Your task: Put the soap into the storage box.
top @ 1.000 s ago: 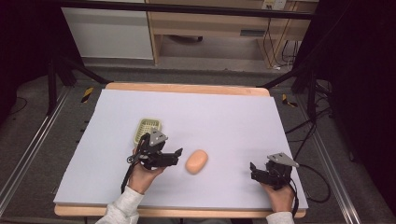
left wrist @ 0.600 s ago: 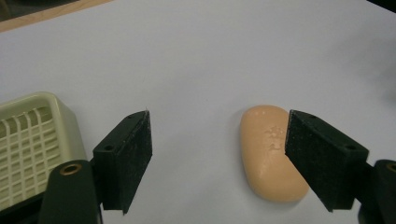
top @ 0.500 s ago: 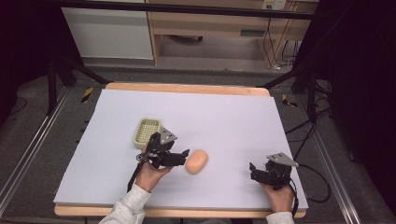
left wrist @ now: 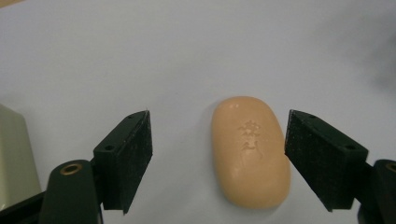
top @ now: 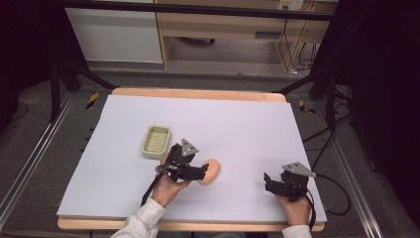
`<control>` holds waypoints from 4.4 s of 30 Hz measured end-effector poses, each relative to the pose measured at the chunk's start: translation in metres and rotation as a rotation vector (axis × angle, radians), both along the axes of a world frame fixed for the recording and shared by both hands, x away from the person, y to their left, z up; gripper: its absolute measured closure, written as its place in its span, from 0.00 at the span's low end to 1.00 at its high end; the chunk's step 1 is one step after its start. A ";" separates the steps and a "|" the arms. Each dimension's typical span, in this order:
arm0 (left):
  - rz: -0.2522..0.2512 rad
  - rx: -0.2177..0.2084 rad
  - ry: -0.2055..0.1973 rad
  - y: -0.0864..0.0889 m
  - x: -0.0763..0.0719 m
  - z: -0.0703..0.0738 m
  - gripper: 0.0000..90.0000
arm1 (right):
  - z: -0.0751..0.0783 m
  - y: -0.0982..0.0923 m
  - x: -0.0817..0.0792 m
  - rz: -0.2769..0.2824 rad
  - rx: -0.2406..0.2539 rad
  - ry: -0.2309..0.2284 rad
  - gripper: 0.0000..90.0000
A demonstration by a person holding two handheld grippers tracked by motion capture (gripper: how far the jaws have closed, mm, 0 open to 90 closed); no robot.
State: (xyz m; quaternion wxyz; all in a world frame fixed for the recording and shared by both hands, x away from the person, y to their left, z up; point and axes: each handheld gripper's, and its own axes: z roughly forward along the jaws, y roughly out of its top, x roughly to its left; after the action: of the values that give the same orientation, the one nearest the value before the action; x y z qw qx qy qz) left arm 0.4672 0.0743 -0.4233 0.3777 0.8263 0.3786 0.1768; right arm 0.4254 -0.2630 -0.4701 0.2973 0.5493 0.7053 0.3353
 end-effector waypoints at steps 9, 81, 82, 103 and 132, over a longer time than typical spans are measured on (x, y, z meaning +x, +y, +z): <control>-0.015 0.009 0.017 -0.008 0.001 -0.006 0.27 | 0.000 0.001 0.001 0.000 -0.002 0.001 0.11; -0.050 0.117 0.124 -0.042 0.012 -0.050 0.34 | -0.001 0.001 0.002 -0.001 0.009 0.018 0.10; -0.052 0.115 0.125 -0.042 0.012 -0.050 0.34 | -0.001 0.001 0.002 -0.001 0.009 0.018 0.10; -0.067 0.095 0.123 -0.035 0.008 -0.036 0.35 | -0.001 0.000 0.001 0.002 0.007 0.016 0.10; -0.034 0.043 0.094 -0.010 0.003 -0.007 0.35 | 0.000 -0.001 0.000 -0.002 0.016 0.014 0.10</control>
State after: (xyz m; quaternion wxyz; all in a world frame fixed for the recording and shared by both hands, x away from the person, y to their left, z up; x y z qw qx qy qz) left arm 0.4704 0.0641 -0.4306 0.3446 0.8478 0.3781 0.1395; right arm 0.4259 -0.2642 -0.4702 0.2884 0.5547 0.7040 0.3370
